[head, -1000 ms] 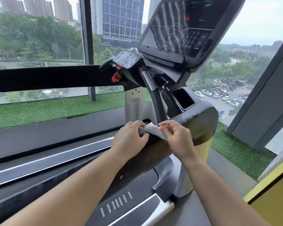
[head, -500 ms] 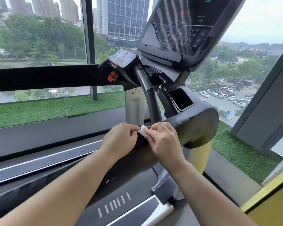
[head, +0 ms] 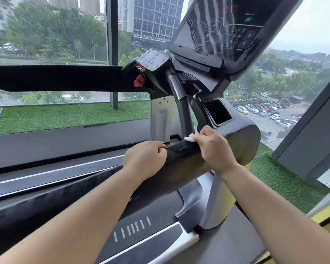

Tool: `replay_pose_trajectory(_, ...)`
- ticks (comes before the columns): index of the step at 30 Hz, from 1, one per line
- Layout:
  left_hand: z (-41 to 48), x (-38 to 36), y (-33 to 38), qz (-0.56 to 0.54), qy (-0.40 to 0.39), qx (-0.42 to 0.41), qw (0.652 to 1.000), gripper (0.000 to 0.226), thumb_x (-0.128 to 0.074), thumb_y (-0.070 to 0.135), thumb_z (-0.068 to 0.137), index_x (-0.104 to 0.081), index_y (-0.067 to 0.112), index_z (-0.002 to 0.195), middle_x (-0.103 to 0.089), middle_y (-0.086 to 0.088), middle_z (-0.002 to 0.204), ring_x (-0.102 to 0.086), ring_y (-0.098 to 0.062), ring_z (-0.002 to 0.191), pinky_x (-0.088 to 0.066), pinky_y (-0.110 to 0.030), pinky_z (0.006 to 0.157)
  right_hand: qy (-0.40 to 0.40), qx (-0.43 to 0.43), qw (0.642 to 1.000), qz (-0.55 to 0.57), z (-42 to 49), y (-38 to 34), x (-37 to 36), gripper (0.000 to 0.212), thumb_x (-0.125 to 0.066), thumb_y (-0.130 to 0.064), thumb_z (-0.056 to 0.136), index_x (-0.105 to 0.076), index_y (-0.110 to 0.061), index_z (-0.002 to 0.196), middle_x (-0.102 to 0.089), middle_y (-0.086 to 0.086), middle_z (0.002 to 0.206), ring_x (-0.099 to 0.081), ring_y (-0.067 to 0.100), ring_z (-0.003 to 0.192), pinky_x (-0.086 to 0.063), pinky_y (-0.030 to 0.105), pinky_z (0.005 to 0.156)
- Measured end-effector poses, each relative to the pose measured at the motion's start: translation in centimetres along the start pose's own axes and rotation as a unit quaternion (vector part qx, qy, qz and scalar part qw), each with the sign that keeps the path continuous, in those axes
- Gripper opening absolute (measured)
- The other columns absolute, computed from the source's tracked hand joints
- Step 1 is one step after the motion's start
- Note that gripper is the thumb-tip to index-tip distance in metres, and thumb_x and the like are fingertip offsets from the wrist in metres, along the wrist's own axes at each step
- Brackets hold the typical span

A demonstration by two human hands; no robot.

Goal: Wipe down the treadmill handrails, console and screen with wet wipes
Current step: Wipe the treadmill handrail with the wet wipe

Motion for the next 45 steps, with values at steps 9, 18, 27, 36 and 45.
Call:
replay_pose_trajectory(9,0.1,-0.1,0.1,0.000,0.000,0.011,1.000,0.035,-0.034,0.029,0.094,-0.062,0.032,0.114,-0.065,0.006,0.114,-0.056,-0.018,0.100,-0.036,-0.025,0.068,0.003,-0.004,0.997,0.082,0.1,-5.2,0.7,0.025,-0.055,-0.017,0.095,-0.069,-0.011,0.114,-0.046,0.002,0.083,-0.049,0.020,0.073,-0.044,0.030,0.065)
replay_pose_trajectory(18,0.1,-0.1,0.0,-0.007,0.006,0.023,1.000,0.036,-0.033,0.025,0.095,-0.065,0.030,0.113,-0.065,0.004,0.115,-0.057,-0.020,0.104,-0.039,-0.026,0.074,0.009,-0.058,0.998,0.026,-0.1,1.7,0.4,0.028,-0.049,-0.012,0.093,-0.071,-0.002,0.108,-0.052,0.010,0.082,-0.056,0.032,0.073,-0.043,0.031,0.063)
replay_pose_trajectory(27,0.9,-0.7,0.1,0.002,0.013,0.038,0.999,0.035,-0.032,0.026,0.094,-0.065,0.028,0.106,-0.065,0.004,0.108,-0.056,-0.020,0.096,-0.037,-0.028,0.068,0.007,0.044,0.994,0.103,-0.6,-5.0,-0.4,0.032,-0.046,-0.019,0.092,-0.071,-0.013,0.112,-0.050,0.006,0.081,-0.052,0.022,0.071,-0.045,0.028,0.065)
replay_pose_trajectory(36,0.6,-0.4,0.3,0.001,0.005,0.041,0.999,0.037,-0.031,0.026,0.094,-0.065,0.027,0.109,-0.065,0.004,0.112,-0.057,-0.020,0.102,-0.043,-0.028,0.074,0.011,-0.033,0.999,0.023,0.7,3.0,-1.2,0.026,-0.055,0.000,0.087,-0.073,-0.006,0.105,-0.052,0.013,0.083,-0.057,0.034,0.072,-0.042,0.031,0.065)
replay_pose_trajectory(45,-0.2,-0.6,1.5,-0.078,0.093,-0.039,0.992,0.032,-0.040,0.024,0.096,-0.062,0.028,0.119,-0.057,0.007,0.120,-0.046,-0.015,0.114,-0.035,-0.022,0.089,0.023,-0.299,0.919,0.257,-0.8,3.3,4.3,0.024,-0.051,-0.026,0.098,-0.068,-0.018,0.113,-0.066,0.001,0.104,-0.059,0.017,0.098,-0.040,0.021,0.080)
Point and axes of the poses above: each hand's wrist, its own z-axis towards the middle knuckle, its own x-axis out of the back of the hand, y = z × x, the point moved 1 cm from there along z, towards the middle knuckle
